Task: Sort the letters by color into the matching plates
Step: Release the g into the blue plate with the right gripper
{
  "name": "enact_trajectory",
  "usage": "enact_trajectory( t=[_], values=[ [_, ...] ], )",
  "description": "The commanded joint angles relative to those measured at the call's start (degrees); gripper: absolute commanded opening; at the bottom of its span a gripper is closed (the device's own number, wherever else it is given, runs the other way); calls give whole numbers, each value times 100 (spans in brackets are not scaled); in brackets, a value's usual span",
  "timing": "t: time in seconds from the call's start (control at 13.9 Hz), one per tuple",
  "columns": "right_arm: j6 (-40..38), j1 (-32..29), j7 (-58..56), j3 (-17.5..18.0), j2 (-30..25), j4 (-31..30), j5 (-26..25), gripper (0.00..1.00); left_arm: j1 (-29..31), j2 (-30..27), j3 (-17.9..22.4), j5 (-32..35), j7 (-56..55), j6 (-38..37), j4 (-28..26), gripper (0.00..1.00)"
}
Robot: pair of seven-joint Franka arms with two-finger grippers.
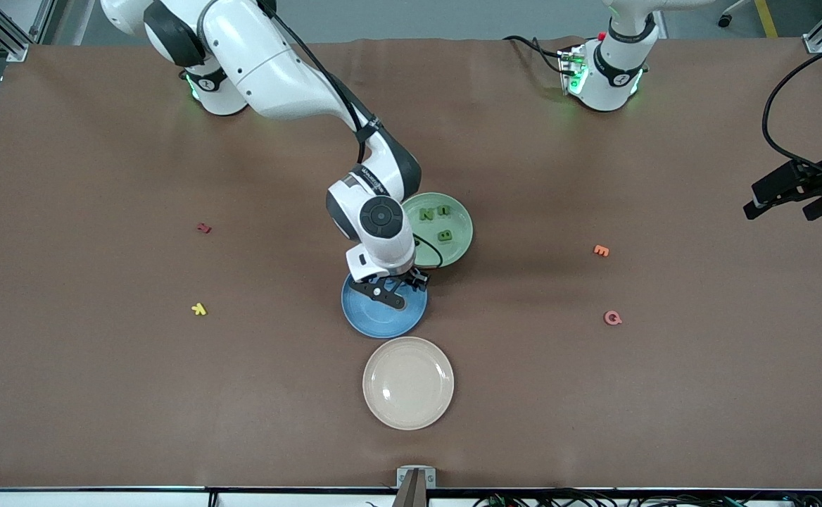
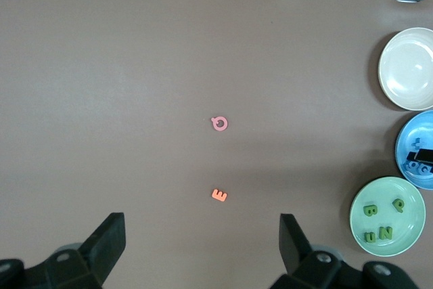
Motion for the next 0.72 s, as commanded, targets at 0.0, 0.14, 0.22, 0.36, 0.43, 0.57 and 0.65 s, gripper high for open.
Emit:
enact_trajectory(
  t=[0.0, 0.14, 0.22, 0.36, 0.43, 0.57, 0.65],
  values=[
    [-484, -107, -76, -23, 22, 342, -44, 100, -9, -57, -28, 176, 10, -80, 27, 100],
    [-915, -283, -707, -23, -162, 351, -80, 100, -43, -57, -63, 194, 1, -80, 88, 100],
    [-1021, -405, -1014, -23, -206, 351, -71, 100, -79, -57, -54, 194, 1, -80, 158, 100],
    [-1660, -660, -1463, -32, -495, 298, -71, 100, -245, -66, 16, 194, 10, -80, 159, 100],
    [-1960, -801, -1744, -32, -619, 281, -80, 100, -298, -66, 42, 194, 10, -89, 159, 100],
    [-2244, -1064, -2149, -32, -1153, -200, -211, 100, -412, -110, 130, 246, 10, -255, 150, 100],
    [-2244, -1240, -2499, -32, -1565, -655, -255, 100, -526, -136, 218, 343, 10, -291, 133, 100]
  ],
)
